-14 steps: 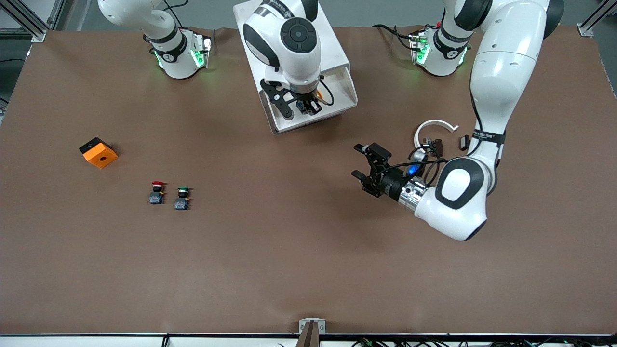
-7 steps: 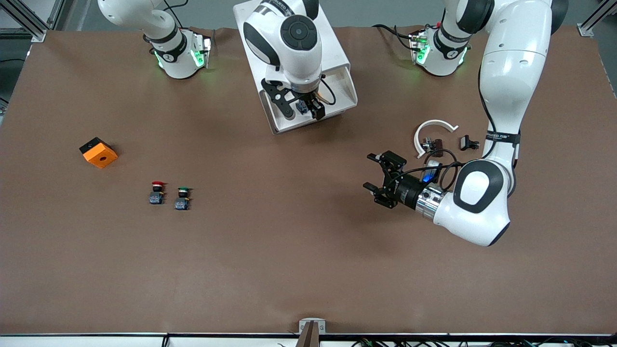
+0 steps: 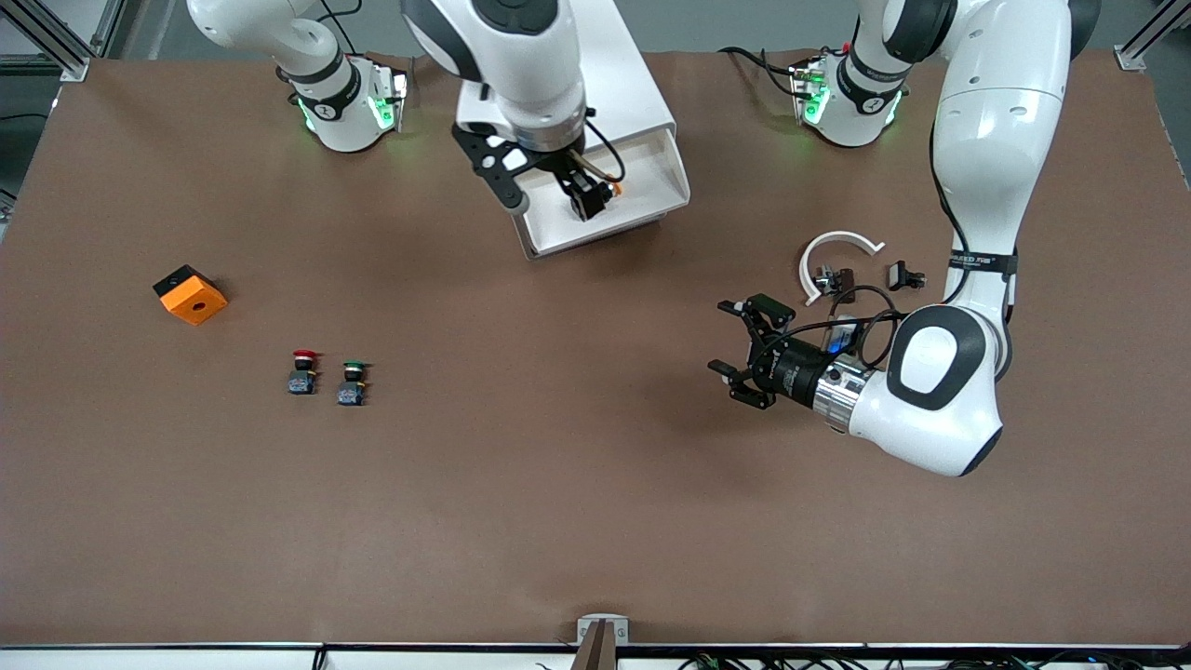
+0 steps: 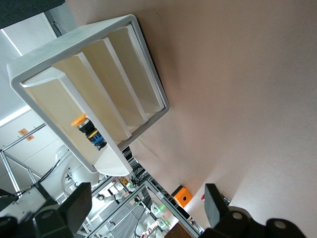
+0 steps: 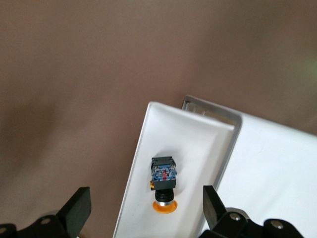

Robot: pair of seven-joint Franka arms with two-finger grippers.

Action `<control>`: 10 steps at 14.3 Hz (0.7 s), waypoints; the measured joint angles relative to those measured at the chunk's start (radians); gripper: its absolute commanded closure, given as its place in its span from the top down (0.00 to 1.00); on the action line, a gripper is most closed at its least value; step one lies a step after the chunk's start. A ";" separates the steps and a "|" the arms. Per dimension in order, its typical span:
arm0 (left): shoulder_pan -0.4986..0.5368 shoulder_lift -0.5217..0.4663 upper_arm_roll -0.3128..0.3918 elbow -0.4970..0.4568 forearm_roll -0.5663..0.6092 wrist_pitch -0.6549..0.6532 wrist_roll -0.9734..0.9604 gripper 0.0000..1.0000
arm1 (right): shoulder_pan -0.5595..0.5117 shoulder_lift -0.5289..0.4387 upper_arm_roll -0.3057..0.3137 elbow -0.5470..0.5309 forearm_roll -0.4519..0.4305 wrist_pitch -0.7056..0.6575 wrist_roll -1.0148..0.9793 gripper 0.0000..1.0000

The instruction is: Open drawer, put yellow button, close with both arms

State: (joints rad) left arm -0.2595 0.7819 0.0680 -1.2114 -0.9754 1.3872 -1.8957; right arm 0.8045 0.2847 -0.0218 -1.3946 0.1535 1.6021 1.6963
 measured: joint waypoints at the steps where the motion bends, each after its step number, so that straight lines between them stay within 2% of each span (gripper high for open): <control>1: 0.000 0.000 0.002 0.000 0.006 0.008 0.007 1.00 | -0.024 -0.014 -0.001 0.005 0.000 -0.021 -0.055 1.00; 6: -0.001 -0.001 0.024 0.002 0.014 0.131 0.149 1.00 | -0.110 -0.057 -0.003 0.008 0.000 -0.071 -0.347 1.00; 10: -0.002 -0.013 0.039 0.006 0.149 0.151 0.415 1.00 | -0.201 -0.074 -0.005 0.008 -0.001 -0.127 -0.666 1.00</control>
State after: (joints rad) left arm -0.2619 0.7688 0.1066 -1.2051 -0.8268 1.5384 -1.4809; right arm 0.6032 0.2108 -0.0266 -1.3869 0.1526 1.4746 1.0298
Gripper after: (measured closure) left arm 0.000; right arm 0.000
